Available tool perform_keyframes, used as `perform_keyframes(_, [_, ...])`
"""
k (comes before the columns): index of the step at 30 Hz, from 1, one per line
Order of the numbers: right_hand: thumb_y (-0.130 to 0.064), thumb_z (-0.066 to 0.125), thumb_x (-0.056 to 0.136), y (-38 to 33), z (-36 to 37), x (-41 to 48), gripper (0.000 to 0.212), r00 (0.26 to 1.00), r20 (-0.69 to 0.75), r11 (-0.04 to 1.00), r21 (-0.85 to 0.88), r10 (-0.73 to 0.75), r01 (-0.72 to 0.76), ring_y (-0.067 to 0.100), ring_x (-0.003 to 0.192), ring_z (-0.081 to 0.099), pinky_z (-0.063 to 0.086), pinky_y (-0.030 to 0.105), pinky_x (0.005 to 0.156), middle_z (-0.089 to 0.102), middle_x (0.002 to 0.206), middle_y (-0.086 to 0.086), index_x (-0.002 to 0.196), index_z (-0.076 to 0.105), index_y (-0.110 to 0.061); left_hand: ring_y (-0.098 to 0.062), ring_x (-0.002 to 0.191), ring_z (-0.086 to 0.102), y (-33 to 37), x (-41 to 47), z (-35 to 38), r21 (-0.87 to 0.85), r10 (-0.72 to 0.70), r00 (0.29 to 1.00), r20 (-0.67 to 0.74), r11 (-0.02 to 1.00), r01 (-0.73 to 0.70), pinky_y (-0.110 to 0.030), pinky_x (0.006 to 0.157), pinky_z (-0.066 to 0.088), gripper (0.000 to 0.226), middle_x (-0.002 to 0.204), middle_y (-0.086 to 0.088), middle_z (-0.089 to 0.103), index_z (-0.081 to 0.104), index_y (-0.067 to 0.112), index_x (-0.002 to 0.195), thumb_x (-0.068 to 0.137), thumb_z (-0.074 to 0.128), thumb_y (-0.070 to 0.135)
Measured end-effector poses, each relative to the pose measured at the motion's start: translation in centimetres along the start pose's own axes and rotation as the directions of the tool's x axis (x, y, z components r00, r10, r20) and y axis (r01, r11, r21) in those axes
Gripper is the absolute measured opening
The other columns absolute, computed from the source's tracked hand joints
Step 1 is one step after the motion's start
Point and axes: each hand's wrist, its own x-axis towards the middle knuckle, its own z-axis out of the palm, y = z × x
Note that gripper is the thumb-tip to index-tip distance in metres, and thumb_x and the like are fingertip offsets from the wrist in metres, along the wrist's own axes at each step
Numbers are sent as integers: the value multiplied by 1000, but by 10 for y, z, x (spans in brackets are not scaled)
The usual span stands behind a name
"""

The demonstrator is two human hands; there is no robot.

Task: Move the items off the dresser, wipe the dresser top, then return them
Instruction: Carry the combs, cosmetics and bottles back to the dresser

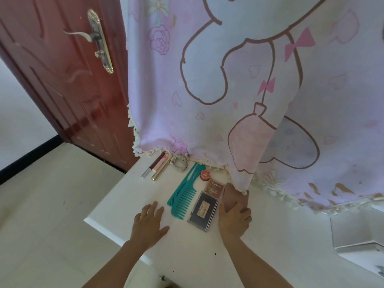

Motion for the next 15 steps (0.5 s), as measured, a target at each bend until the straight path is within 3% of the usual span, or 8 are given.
perform_keyframes(3, [-30,62,84,1,2,-8,54,999,0,999,-7,-35,35,45,128,31,32,52,99,30,140,32,124,47,3,-25,143,3,2,1,-1,5,-6,1000,11,1000,6,-40,115,15,67,156,-4,-1,12,23,147,92,38,51])
perform_keyframes(6, [-14,82,59,4,5,-18,52,962,2,954,-132,-272,270,51,110,51,46,56,83,49,122,37,104,61,2,-25,143,4,2,3,-4,7,-4,1000,25,1000,4,-41,115,16,66,156,-3,0,13,24,146,91,40,50])
perform_keyframes(8, [-10,84,50,1,7,-22,53,898,-6,883,-187,-439,430,51,101,57,48,59,76,55,114,37,98,63,-1,-25,143,3,0,4,-6,8,6,999,44,1000,-6,-41,115,16,67,156,-2,0,13,24,146,91,41,49])
perform_keyframes(12, [-16,74,62,-23,4,-26,45,726,-37,721,-161,-686,674,38,117,42,48,54,85,54,122,25,102,54,-15,-24,143,0,-4,4,-10,-15,28,995,96,1000,-27,-41,115,14,69,156,-1,-2,11,25,147,91,45,45])
perform_keyframes(15, [-27,71,60,-43,0,-34,43,626,45,612,-166,-779,773,41,110,56,52,50,82,59,119,20,101,61,-18,-23,143,-1,-10,3,-14,-13,52,992,118,999,-50,-40,115,14,70,156,0,-3,9,25,147,90,46,44])
